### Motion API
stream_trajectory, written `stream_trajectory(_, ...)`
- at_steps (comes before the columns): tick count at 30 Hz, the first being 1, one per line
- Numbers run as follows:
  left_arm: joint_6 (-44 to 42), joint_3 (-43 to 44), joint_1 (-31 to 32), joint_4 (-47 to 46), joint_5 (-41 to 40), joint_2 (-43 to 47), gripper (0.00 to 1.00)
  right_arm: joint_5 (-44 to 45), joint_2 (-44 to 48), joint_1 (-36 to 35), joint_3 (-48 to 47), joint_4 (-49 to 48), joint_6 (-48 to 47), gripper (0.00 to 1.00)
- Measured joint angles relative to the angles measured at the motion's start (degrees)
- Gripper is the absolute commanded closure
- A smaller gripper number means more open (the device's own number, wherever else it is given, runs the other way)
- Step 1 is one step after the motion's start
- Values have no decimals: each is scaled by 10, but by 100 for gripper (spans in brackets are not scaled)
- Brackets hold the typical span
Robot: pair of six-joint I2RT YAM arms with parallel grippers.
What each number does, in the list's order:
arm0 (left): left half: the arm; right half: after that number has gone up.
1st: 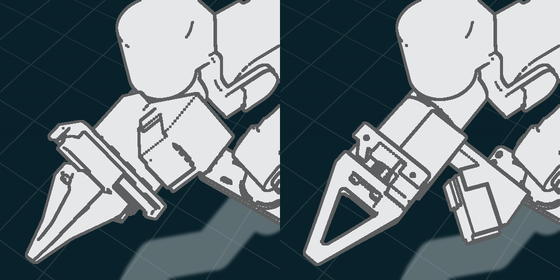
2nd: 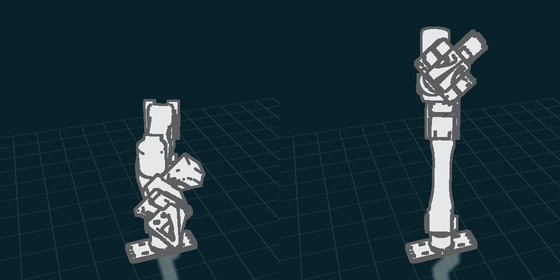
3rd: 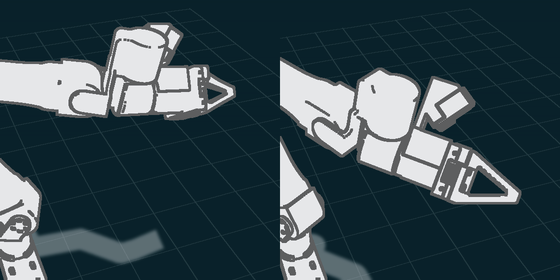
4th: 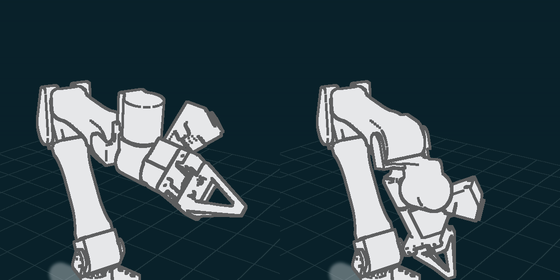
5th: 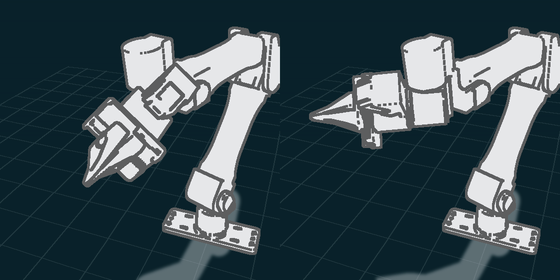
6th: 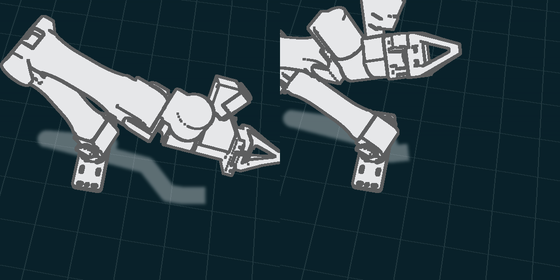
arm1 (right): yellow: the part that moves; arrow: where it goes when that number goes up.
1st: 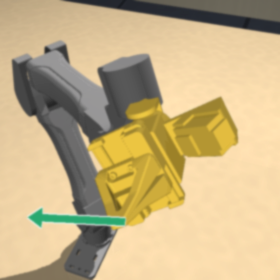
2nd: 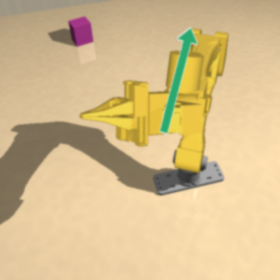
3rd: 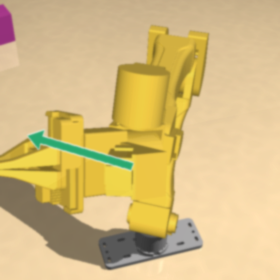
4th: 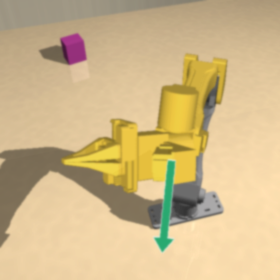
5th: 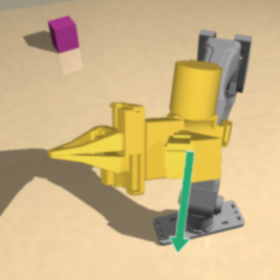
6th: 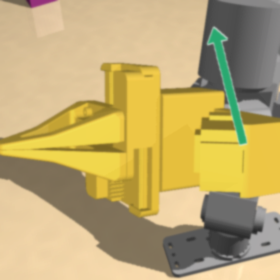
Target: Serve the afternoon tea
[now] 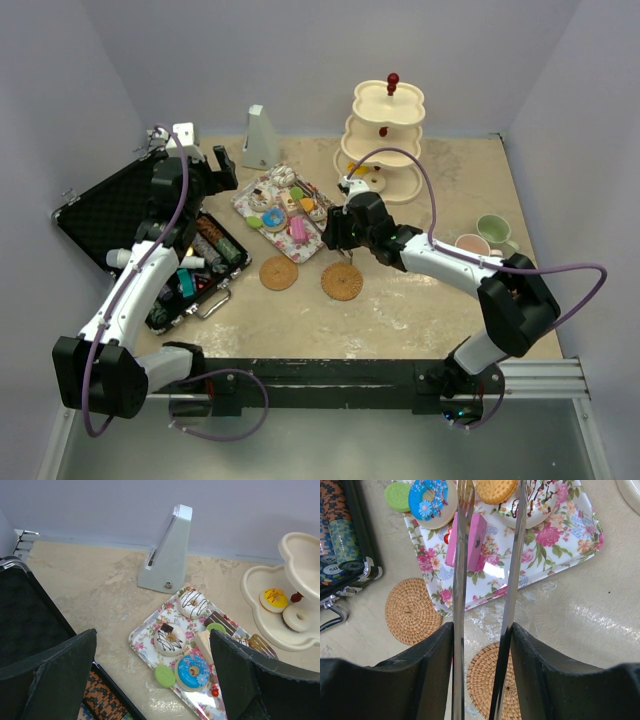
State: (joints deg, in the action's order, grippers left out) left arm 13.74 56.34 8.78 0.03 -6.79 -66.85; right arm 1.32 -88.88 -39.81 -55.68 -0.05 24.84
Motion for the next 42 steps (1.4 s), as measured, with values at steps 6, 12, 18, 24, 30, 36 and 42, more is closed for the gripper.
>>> stream_trajectory(6, 0, 0, 0, 0, 0, 0, 0, -7, -5, 0, 0, 0, 0, 50)
stream_trajectory(12, 0, 0, 0, 0, 0, -1, 0, -8, -12, 0, 0, 0, -1, 50)
stream_trajectory(18, 0, 0, 0, 0, 0, -2, 0, -8, -18, 0, 0, 0, -2, 57)
stream_trajectory(24, 0, 0, 0, 0, 0, -2, 0, -4, -23, 0, 0, 0, -4, 64)
stream_trajectory(30, 0, 0, 0, 0, 0, -2, 0, 3, -23, 0, -14, 14, -7, 66)
stream_trajectory(36, 0, 0, 0, 0, 0, -2, 0, 9, -13, 0, -52, 54, -11, 67)
stream_trajectory(42, 0, 0, 0, 0, 0, -2, 0, 19, 31, 0, -106, 95, -16, 67)
